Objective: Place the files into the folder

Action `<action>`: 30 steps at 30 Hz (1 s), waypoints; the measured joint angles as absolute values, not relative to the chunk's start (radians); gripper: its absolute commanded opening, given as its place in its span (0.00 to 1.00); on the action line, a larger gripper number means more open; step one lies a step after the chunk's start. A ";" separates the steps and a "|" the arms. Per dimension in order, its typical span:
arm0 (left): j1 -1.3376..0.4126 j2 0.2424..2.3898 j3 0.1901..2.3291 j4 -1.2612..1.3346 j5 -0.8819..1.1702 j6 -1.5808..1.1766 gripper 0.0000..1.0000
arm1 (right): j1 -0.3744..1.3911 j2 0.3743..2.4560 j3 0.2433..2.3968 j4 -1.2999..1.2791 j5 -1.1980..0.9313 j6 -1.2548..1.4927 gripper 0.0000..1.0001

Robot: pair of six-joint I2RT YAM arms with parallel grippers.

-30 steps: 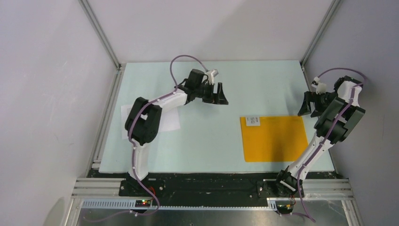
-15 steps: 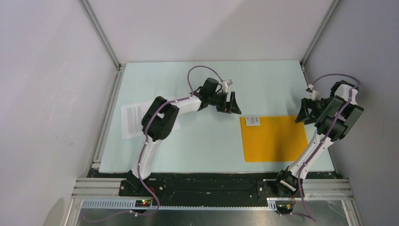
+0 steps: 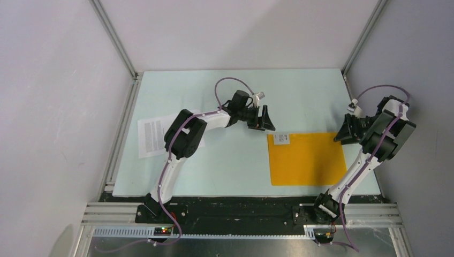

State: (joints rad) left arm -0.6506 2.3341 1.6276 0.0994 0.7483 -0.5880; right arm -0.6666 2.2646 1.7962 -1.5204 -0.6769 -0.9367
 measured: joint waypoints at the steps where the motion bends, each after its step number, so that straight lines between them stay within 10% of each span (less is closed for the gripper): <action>1: -0.650 2.335 1.628 0.101 0.748 -0.588 0.86 | -0.667 2.265 1.793 -1.525 -0.690 -0.937 0.65; 30: -0.652 2.376 1.665 0.124 0.761 -0.588 0.74 | -0.451 2.300 1.640 -1.539 -0.963 -0.974 0.45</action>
